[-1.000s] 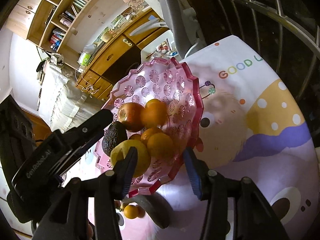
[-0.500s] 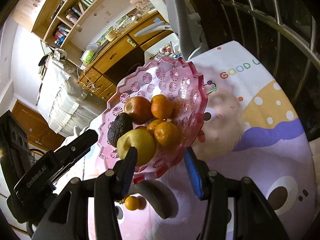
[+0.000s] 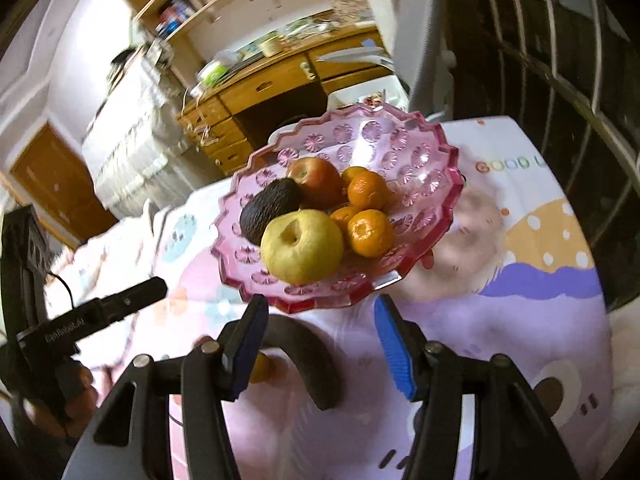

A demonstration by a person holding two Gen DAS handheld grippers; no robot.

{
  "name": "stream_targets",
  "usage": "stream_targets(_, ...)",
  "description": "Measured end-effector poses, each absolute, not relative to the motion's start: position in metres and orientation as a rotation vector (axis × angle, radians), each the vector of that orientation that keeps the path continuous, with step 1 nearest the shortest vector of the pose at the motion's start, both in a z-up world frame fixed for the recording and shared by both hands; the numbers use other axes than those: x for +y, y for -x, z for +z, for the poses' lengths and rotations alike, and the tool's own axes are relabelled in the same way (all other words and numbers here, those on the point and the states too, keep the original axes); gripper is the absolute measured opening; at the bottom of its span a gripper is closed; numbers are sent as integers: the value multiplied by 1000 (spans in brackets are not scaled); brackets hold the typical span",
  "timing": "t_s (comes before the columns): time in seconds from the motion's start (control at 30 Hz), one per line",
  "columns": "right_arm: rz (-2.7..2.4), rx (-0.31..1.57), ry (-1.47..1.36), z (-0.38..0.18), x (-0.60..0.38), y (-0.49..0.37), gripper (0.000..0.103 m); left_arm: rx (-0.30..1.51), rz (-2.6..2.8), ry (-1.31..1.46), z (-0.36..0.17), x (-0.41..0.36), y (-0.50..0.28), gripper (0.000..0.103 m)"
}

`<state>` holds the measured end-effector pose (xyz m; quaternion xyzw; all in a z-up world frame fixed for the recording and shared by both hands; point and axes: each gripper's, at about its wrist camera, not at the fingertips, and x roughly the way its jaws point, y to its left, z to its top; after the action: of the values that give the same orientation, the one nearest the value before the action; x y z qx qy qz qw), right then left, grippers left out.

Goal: Organize fruits
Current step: 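Move right tool to the black banana while left tool approaches a brown dried fruit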

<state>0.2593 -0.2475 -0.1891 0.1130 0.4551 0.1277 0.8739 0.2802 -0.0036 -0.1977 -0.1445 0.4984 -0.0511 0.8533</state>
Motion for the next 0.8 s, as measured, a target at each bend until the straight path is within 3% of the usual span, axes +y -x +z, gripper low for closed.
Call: stream_targets(0.8,357,914,329,-241,-167,-248,56,1309,-103,276,-285,21,-254,68)
